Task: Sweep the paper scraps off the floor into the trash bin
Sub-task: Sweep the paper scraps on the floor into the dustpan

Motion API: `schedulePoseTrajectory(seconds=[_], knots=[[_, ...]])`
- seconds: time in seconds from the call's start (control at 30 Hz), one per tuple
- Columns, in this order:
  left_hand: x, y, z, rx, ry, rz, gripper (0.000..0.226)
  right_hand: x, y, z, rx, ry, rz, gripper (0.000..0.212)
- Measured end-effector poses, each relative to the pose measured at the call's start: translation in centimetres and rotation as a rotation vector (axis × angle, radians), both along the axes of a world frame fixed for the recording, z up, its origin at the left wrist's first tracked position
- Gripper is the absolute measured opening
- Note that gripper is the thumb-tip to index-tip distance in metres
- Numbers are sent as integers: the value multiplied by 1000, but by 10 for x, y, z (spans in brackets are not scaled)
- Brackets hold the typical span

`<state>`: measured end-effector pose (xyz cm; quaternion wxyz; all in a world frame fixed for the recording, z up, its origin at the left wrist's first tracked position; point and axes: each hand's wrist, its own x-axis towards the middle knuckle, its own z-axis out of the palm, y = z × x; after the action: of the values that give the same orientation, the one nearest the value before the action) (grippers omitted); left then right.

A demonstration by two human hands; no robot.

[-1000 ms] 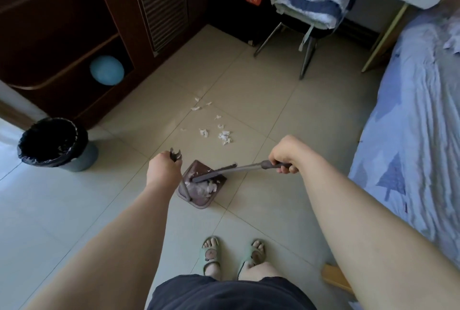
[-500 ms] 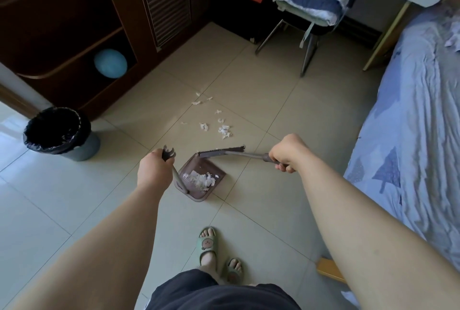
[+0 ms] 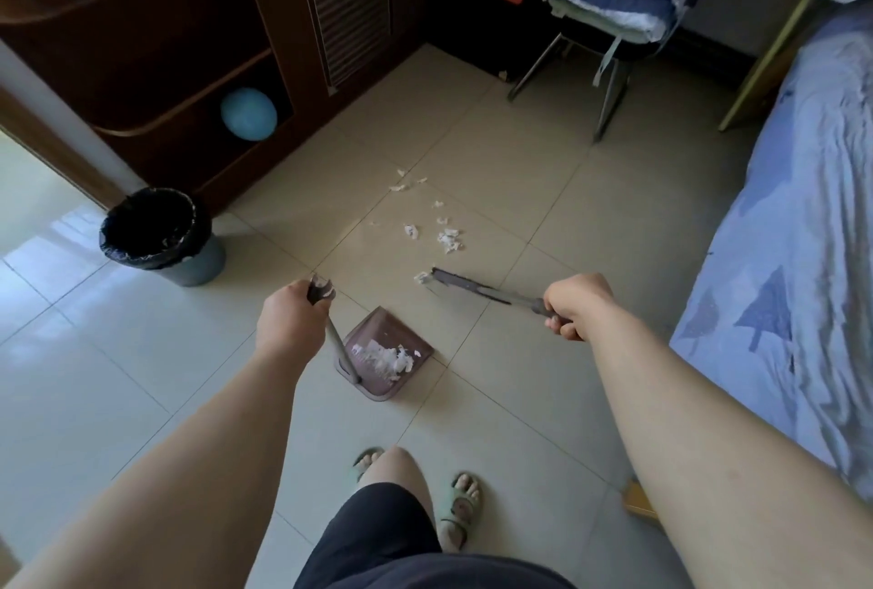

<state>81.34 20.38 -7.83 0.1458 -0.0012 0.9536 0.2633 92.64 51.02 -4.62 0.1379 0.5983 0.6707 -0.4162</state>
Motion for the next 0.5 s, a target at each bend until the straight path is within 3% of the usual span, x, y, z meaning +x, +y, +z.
schedulePoseTrajectory(seconds=[0.23,0.5], knots=[[-21,-38,7,8,-35,-26,15,-15,-40,-21,-25,-5,-125,15],[-49,-66,5,-13,-51,-62,15,-23,-105,-32,-91,-155,32,15]])
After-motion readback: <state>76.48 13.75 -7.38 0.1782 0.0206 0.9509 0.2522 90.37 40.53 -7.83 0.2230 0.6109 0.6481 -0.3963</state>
